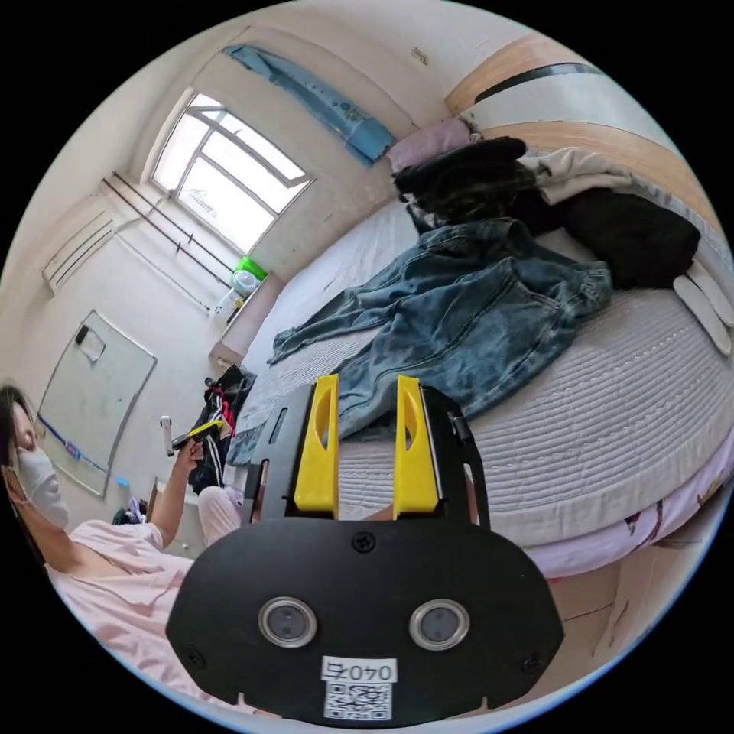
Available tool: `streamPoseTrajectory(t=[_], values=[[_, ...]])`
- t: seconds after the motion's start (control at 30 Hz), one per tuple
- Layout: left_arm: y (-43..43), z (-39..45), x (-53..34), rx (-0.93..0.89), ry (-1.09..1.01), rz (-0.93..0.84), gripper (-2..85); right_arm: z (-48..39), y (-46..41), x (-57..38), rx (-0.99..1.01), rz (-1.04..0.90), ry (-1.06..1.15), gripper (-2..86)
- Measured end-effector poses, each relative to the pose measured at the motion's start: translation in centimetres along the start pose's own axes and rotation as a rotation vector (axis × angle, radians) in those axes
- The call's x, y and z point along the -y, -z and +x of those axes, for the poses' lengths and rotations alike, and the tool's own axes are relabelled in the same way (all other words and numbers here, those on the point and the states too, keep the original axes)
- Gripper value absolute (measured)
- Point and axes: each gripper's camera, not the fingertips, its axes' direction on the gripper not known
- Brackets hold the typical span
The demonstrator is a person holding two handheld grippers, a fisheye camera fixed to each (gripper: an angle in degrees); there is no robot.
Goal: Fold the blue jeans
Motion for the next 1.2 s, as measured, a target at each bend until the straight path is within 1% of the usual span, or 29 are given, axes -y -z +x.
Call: streamPoseTrajectory(t=[0.07,0.13,0.2,0.27,0.3,0.37,0.47,0.5,0.63,0.73,0.8,0.83,0.87,1.0,1.07,1.1,1.17,1.2], values=[[-0.6,-1.8,-0.9,-0.038,0.046,-0.031,2.8,-4.4,-4.1,-0.2,0.071,-0.089,0.105,11.1],[-1.5,-2.8,-1.3,-0.105,0.066,-0.069,4.8,-7.9,-7.5,-0.1,0.082,-0.161,0.202,11.3],[-3.1,-3.3,-1.7,-0.134,0.093,-0.117,7.3,-11.6,-11.2,0.1,0.050,-0.232,0.309,11.7],[-4.4,-3.3,-2.1,-0.092,0.089,-0.152,8.5,-17.5,-16.4,0.3,0.025,-0.331,0.519,12.3],[-5.0,-3.4,-2.4,-0.073,0.089,-0.165,8.9,-19.0,-17.7,0.2,0.018,-0.355,0.570,12.4],[-5.6,-3.7,-2.7,-0.103,0.095,-0.169,8.5,-24.9,-22.9,-0.1,-0.022,-0.447,0.790,12.6],[-6.2,-4.5,-3.0,-0.173,0.103,-0.161,6.2,-30.4,-29.5,-0.6,-0.113,-0.563,0.992,12.6],[-6.2,-4.8,-3.3,-0.178,0.101,-0.140,5.0,-31.1,-30.6,-0.6,-0.125,-0.587,1.019,12.5],[-4.3,-4.8,-4.2,-0.159,0.050,-0.042,2.0,-34.5,-37.1,-1.2,-0.236,-0.784,1.157,11.3],[-2.6,-4.5,-5.1,-0.138,0.018,0.035,0.8,-34.9,-39.9,-1.8,-0.299,-0.910,1.181,9.7],[-1.2,-3.8,-5.8,-0.100,-0.002,0.093,0.5,-35.1,-40.3,-1.9,-0.214,-0.974,1.140,5.2],[-0.8,-3.6,-6.0,-0.089,-0.004,0.110,0.5,-35.5,-39.9,-2.2,-0.206,-0.965,1.126,0.5],[0.2,-3.2,-6.6,-0.070,-0.010,0.144,0.4,-36.0,-38.7,-2.9,-0.240,-0.903,1.179,-0.1],[5.6,-1.1,-9.7,-0.025,-0.066,0.268,0.3,-37.8,-32.3,-5.4,-0.219,-0.763,1.286,-0.8],[8.4,0.0,-11.4,-0.010,-0.088,0.317,0.3,-38.7,-26.5,-6.9,-0.203,-0.632,1.319,-0.9],[10.3,0.7,-12.4,-0.004,-0.102,0.349,0.3,-38.8,-25.0,-7.2,-0.194,-0.596,1.321,-0.9],[13.5,2.0,-13.9,0.007,-0.128,0.398,0.3,-39.4,-18.8,-8.3,-0.155,-0.449,1.319,-1.0],[15.7,2.9,-14.8,0.020,-0.145,0.429,0.3,-39.6,-17.3,-8.6,-0.144,-0.412,1.317,-1.0]])
